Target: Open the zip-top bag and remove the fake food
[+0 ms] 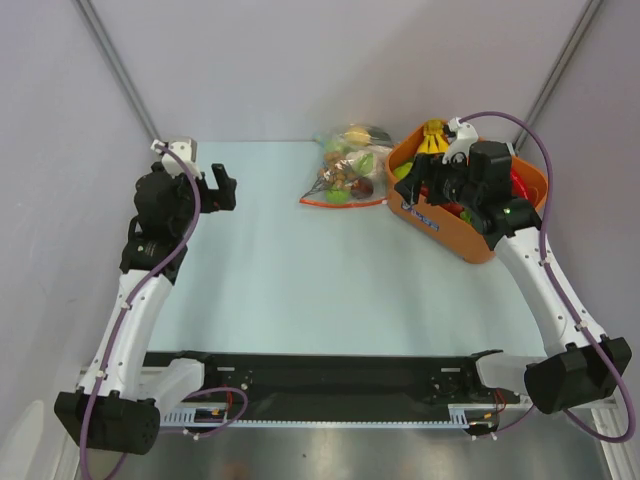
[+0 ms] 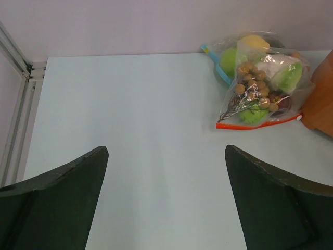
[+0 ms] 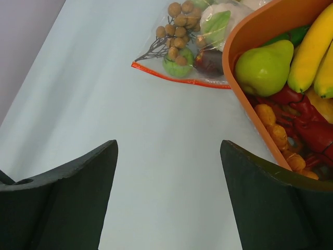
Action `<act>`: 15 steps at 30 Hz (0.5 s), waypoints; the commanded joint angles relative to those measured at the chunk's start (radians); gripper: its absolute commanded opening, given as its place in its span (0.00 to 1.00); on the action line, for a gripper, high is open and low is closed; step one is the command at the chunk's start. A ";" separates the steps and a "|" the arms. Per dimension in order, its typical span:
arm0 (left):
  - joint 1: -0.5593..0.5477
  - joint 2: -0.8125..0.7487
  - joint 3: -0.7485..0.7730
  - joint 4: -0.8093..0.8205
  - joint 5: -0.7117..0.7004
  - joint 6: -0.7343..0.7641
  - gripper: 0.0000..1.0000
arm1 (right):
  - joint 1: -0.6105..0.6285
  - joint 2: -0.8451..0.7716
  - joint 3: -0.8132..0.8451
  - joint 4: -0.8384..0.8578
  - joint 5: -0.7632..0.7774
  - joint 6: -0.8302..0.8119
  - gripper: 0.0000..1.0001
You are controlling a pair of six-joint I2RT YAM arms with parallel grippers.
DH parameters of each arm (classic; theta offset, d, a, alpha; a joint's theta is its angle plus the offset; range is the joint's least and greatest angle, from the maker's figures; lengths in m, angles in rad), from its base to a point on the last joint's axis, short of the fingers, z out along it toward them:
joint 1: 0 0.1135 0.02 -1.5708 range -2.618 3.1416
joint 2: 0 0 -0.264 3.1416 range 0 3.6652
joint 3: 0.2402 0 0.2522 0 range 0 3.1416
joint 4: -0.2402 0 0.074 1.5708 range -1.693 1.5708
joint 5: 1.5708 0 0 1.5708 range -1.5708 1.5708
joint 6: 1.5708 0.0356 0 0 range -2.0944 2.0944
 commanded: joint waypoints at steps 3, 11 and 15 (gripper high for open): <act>0.003 0.005 0.009 0.016 -0.027 0.021 1.00 | -0.010 -0.030 0.019 0.001 0.020 -0.022 0.86; 0.004 0.078 -0.045 0.106 0.124 -0.002 1.00 | -0.050 -0.053 0.008 -0.006 -0.003 -0.025 0.86; 0.001 0.127 -0.045 0.181 0.175 -0.040 1.00 | -0.090 -0.076 -0.013 0.014 -0.047 -0.007 0.87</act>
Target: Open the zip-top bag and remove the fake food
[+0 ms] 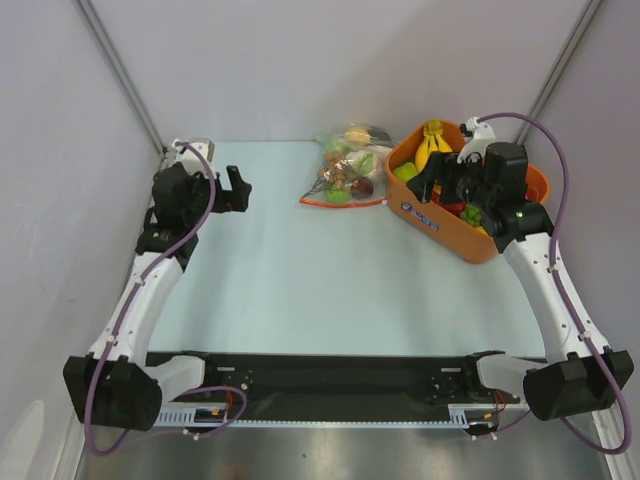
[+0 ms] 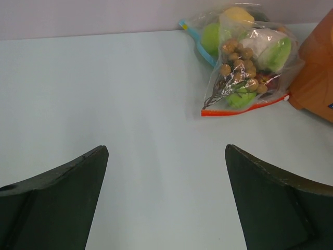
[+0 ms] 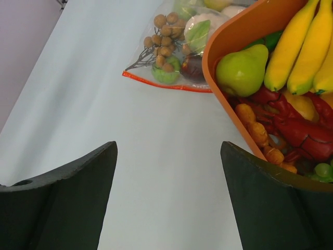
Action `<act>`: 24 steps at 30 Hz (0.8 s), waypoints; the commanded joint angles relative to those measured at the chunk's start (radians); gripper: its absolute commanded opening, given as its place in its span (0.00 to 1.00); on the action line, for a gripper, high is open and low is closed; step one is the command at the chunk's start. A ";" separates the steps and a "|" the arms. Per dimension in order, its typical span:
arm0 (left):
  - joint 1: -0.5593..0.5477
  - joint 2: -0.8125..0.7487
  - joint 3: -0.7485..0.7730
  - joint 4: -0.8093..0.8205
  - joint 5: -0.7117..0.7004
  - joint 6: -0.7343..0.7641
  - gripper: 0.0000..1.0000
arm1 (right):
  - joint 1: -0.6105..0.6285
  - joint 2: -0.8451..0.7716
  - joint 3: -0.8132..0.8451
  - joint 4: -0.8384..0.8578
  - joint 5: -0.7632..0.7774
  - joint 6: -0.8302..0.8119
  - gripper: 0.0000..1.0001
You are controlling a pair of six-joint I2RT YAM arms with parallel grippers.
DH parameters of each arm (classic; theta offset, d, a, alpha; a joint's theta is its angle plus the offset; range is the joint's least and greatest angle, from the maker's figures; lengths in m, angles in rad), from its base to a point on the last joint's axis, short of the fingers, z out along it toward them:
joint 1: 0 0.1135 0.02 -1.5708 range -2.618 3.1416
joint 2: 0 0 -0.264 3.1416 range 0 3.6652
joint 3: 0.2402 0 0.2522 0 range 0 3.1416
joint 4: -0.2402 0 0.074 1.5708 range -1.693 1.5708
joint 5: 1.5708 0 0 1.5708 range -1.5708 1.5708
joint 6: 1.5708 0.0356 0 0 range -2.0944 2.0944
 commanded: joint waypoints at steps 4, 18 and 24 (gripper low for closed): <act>-0.020 0.154 0.012 0.210 0.096 -0.044 1.00 | -0.105 -0.066 -0.063 0.069 -0.141 0.023 0.87; -0.091 0.689 0.301 0.296 0.344 0.033 1.00 | -0.177 -0.072 -0.080 0.078 -0.228 0.028 0.87; -0.102 0.809 0.388 0.275 0.369 0.056 1.00 | -0.177 -0.060 -0.081 0.086 -0.240 0.031 0.87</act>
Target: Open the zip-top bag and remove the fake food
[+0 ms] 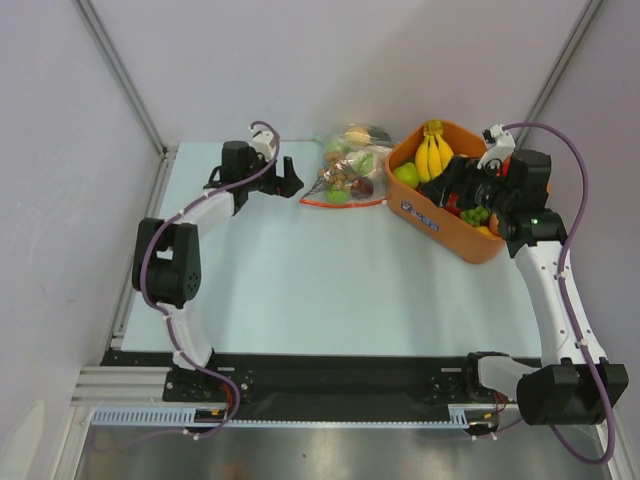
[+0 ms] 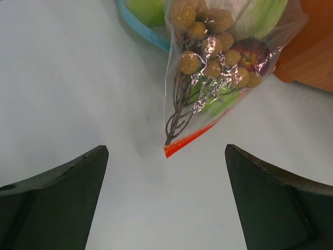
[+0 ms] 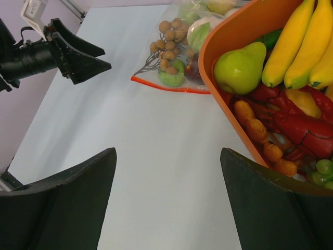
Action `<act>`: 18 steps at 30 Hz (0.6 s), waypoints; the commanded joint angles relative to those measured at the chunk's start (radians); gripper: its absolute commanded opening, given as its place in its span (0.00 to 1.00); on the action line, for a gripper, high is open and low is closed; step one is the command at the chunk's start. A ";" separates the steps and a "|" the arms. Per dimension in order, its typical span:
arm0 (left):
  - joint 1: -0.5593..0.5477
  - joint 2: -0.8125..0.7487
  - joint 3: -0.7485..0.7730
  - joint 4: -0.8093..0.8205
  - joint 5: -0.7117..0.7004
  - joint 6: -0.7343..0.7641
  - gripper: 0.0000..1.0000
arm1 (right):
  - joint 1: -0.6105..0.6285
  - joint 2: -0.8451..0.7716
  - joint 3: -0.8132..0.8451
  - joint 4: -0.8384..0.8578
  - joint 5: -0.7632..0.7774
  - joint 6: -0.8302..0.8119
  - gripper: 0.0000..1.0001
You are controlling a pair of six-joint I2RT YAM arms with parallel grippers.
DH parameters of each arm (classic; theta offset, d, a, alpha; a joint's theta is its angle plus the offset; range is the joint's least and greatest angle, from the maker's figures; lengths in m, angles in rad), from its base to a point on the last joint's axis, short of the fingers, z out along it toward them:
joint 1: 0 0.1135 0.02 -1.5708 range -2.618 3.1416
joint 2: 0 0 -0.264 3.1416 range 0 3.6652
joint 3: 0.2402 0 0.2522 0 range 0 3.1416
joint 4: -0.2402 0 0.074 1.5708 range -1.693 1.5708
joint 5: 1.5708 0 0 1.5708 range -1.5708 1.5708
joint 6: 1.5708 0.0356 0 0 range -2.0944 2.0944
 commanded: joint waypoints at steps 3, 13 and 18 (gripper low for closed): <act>-0.011 0.078 0.094 0.026 0.060 0.050 1.00 | -0.003 0.002 0.004 0.048 -0.037 0.003 0.87; -0.011 0.179 0.197 -0.017 0.124 0.060 1.00 | -0.003 0.018 0.009 0.045 -0.056 0.006 0.87; -0.012 0.213 0.243 -0.056 0.133 0.060 1.00 | -0.003 0.019 0.010 0.041 -0.049 0.006 0.87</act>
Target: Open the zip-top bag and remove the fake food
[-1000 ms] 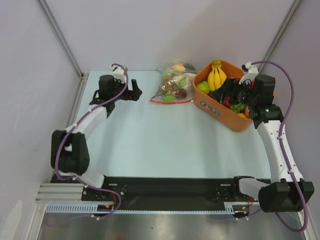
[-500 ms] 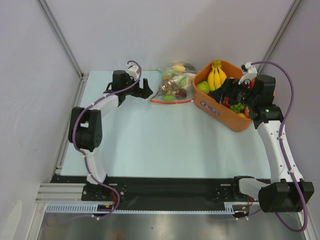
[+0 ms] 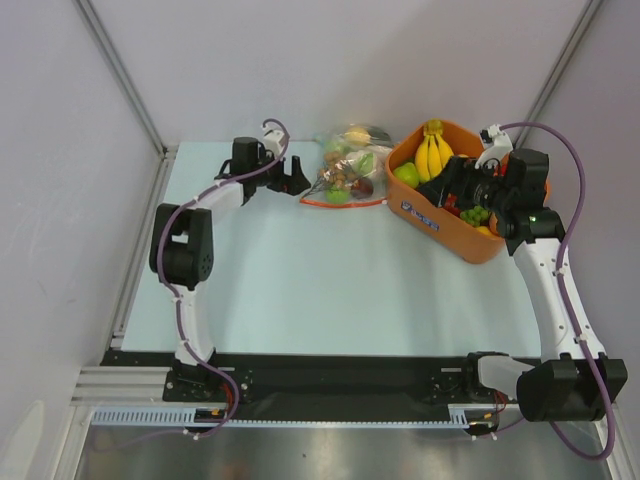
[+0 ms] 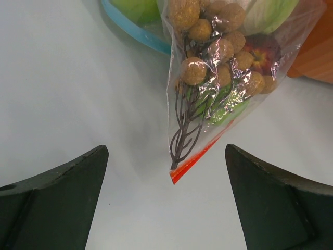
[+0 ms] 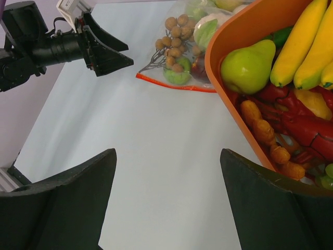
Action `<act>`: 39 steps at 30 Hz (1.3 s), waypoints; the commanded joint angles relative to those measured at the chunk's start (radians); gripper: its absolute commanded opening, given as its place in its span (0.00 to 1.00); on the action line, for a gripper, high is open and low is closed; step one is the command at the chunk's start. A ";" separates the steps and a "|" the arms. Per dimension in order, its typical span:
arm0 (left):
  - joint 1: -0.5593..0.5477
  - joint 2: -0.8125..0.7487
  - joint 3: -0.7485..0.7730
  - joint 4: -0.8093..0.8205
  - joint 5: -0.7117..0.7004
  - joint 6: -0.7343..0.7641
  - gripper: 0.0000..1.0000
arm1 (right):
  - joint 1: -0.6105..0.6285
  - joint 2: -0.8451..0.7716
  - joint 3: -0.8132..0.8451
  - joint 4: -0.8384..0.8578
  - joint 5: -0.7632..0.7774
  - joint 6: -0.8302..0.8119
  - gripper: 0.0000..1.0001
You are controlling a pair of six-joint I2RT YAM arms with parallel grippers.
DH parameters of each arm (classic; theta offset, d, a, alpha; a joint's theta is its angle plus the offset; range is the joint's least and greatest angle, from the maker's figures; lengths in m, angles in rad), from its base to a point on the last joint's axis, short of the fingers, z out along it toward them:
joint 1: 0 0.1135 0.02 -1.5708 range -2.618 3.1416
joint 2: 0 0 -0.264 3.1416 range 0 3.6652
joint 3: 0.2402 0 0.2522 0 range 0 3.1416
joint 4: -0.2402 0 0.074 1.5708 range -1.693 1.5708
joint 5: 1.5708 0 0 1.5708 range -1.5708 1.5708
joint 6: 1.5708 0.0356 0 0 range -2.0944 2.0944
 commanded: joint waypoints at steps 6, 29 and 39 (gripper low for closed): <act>-0.020 0.049 0.124 -0.033 0.062 0.029 1.00 | -0.003 0.002 0.010 0.029 -0.013 -0.001 0.87; -0.137 0.168 0.318 -0.356 -0.030 0.144 0.44 | -0.003 0.011 0.009 0.026 -0.029 -0.003 0.88; -0.137 0.110 0.321 -0.356 0.021 0.136 0.00 | -0.003 0.008 0.022 0.018 -0.032 0.014 0.87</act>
